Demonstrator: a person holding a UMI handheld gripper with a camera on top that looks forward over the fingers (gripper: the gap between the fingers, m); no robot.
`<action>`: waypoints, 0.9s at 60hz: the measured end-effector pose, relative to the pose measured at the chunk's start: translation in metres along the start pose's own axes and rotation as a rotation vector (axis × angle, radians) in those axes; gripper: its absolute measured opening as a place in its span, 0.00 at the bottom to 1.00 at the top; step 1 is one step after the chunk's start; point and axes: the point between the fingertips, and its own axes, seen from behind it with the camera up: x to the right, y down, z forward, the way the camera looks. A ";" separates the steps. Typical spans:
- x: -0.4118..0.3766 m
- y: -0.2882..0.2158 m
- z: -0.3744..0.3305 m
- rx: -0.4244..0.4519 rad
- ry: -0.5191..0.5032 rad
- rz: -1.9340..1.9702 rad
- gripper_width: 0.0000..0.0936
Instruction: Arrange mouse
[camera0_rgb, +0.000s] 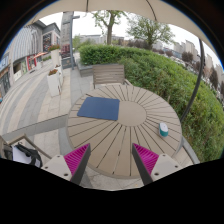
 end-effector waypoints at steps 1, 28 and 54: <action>0.018 -0.004 0.009 -0.003 0.004 0.005 0.91; 0.186 0.042 0.029 -0.016 0.284 0.198 0.91; 0.265 0.046 0.107 0.088 0.320 0.171 0.91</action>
